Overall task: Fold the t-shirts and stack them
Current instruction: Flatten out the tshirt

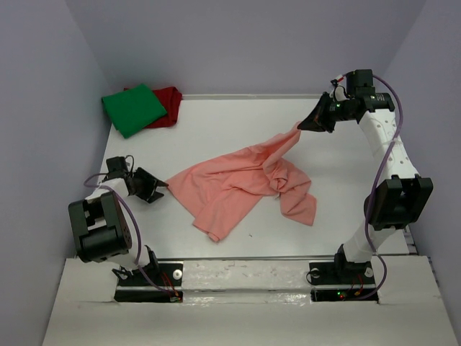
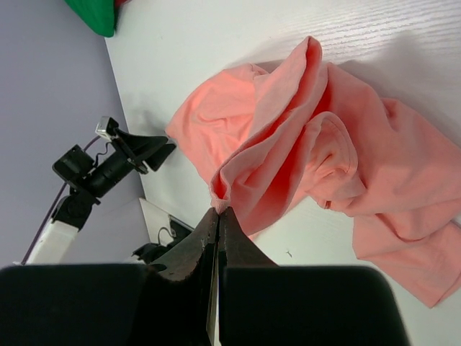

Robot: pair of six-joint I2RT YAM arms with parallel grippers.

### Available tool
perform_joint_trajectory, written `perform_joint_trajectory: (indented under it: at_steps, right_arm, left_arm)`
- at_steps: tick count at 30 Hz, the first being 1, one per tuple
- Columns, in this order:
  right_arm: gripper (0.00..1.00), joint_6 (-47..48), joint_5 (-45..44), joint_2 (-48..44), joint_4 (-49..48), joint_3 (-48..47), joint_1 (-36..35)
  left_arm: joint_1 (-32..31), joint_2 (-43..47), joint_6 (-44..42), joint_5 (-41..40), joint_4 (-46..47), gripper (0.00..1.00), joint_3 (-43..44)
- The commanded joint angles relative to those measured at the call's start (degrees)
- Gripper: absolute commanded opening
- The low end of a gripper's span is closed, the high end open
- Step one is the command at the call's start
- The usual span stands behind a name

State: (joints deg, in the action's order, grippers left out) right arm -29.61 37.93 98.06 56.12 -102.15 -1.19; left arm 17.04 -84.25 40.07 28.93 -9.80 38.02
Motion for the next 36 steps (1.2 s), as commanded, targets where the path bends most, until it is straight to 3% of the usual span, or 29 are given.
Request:
perform_joint_trajectory:
  at_steps: [1,4,7,9,14,32,33,36]
  right_arm:
    - [0.00,1.22,1.27,0.02,-2.06,0.19,0.22]
    - [0.00,1.30,1.27,0.02,-2.06,0.46,0.22]
    - [0.00,1.39,1.53,0.11,-2.15,0.55,0.22]
    - [0.00,1.48,1.71,0.20,-2.15,0.55,0.22]
    - [0.00,1.57,1.97,0.55,-2.07,0.46,0.22]
    - [0.00,1.66,2.50,0.99,-2.24,-0.16,0.22]
    - [0.00,1.57,2.58,0.99,-2.15,-0.07,0.22]
    - [0.00,1.74,2.50,0.82,-2.24,0.19,0.22]
  left_arm:
    - [1.42,1.89,3.34,4.20,6.02,0.49,-2.42]
    - [1.86,1.54,5.36,6.40,11.27,0.46,-3.83]
    - [1.95,1.02,6.33,7.46,12.44,0.37,-4.27]
    - [2.03,0.93,6.33,7.46,12.97,0.37,-4.18]
    - [2.04,0.93,7.03,7.81,14.02,0.50,-3.66]
    - [2.03,-4.70,7.91,6.67,18.59,0.43,-3.83]
    - [2.12,-4.87,8.00,6.58,18.77,0.40,-3.57]
    - [2.12,-5.66,8.00,6.49,19.12,0.00,-3.04]
